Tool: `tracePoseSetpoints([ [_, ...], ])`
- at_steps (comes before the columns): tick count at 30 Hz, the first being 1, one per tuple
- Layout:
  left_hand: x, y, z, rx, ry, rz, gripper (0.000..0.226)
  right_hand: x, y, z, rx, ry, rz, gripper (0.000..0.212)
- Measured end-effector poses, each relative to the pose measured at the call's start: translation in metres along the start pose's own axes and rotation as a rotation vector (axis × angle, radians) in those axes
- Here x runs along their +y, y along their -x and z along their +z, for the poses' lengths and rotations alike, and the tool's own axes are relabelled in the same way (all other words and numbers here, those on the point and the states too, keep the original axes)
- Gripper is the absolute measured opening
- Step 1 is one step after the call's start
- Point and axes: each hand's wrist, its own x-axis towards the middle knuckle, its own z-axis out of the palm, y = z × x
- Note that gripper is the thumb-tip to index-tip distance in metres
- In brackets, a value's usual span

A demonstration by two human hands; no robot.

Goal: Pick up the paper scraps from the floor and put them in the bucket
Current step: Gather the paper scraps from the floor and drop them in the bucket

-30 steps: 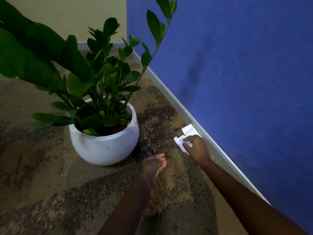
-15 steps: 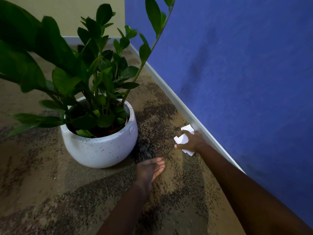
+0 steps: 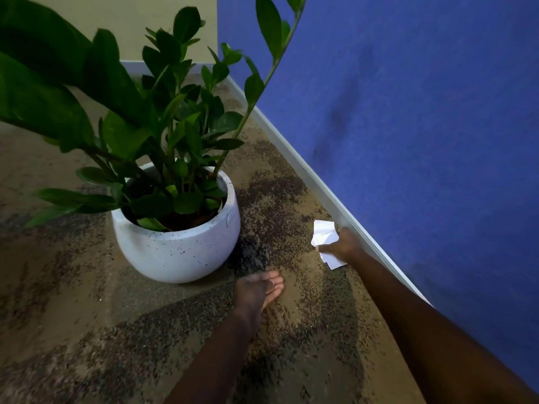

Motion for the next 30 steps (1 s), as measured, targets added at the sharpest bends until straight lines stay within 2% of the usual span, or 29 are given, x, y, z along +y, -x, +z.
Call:
tracePoseSetpoints([
  [2, 0.001, 0.004, -0.002, 0.000, 0.016, -0.011, 0.033, 0.000, 0.001, 0.001, -0.007, -0.024, 0.015, 0.061],
  [6, 0.005, 0.013, -0.008, -0.008, 0.067, -0.041, 0.032, -0.003, 0.007, 0.005, 0.017, 0.079, 0.053, 0.058],
  [8, 0.008, 0.016, -0.014, -0.006, 0.097, -0.043, 0.032, -0.004, 0.014, 0.007, 0.047, 0.080, 0.007, 0.054],
  [15, 0.019, 0.018, -0.038, 0.082, 0.176, 0.000, 0.034, -0.017, 0.065, 0.015, 0.031, -0.204, -0.183, 0.049],
  [17, 0.019, 0.020, -0.044, 0.096, 0.169, 0.023, 0.034, -0.024, 0.088, 0.022, -0.021, -0.276, -0.201, 0.042],
  [20, 0.010, 0.025, -0.048, 0.089, 0.177, 0.033, 0.029, -0.037, 0.122, 0.037, -0.208, -0.405, -0.219, 0.024],
  [22, 0.005, 0.030, -0.049, 0.093, 0.206, 0.047, 0.018, -0.045, 0.139, 0.050, -0.346, -0.366, -0.275, 0.024],
  [24, -0.001, 0.039, -0.051, 0.096, 0.240, 0.064, 0.020, -0.052, 0.155, 0.061, -0.457, -0.283, -0.333, 0.028],
  [27, -0.012, 0.052, -0.062, 0.097, 0.246, 0.075, 0.037, -0.061, 0.173, 0.073, -0.513, -0.198, -0.385, 0.033],
  [30, -0.017, 0.065, -0.076, 0.149, 0.235, 0.128, 0.035, -0.073, 0.185, 0.080, -0.528, -0.191, -0.399, 0.034],
])
